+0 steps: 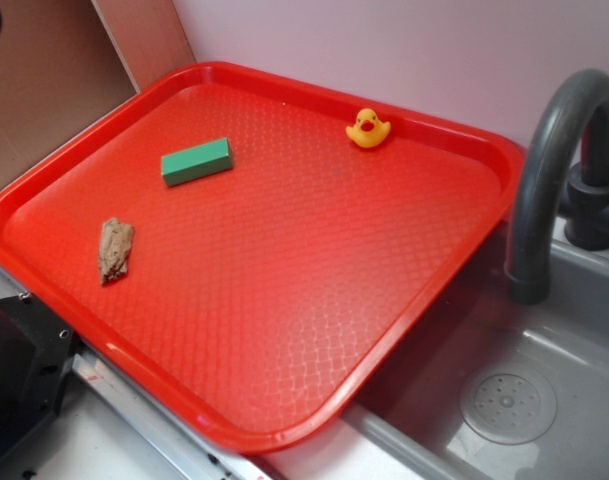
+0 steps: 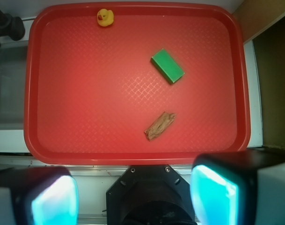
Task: Grab the yellow duck.
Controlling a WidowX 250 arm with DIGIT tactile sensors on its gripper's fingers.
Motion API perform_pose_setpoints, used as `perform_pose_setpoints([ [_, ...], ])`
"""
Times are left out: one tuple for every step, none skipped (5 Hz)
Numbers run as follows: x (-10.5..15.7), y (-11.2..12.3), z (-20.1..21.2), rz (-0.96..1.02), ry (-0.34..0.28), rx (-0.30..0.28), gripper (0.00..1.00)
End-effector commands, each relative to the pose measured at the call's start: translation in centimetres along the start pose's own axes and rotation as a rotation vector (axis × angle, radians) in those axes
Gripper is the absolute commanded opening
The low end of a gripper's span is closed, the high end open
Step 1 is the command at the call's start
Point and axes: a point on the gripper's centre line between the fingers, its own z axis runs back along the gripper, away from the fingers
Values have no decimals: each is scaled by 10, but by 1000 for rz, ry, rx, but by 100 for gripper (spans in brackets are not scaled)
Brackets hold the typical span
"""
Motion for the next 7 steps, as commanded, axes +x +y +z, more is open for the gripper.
perform_pose_setpoints([
  [0, 0, 0, 0, 0, 0, 100],
  [29, -10, -41, 217, -177, 42, 100],
  [53, -14, -62, 289, -280, 40, 100],
  [80, -26, -84, 229, -373, 33, 100],
  [108, -33, -100, 124, -452, 46, 100],
  [148, -42, -129, 26, -474, 2, 100],
  [169, -44, -144, 28, -484, 19, 100],
])
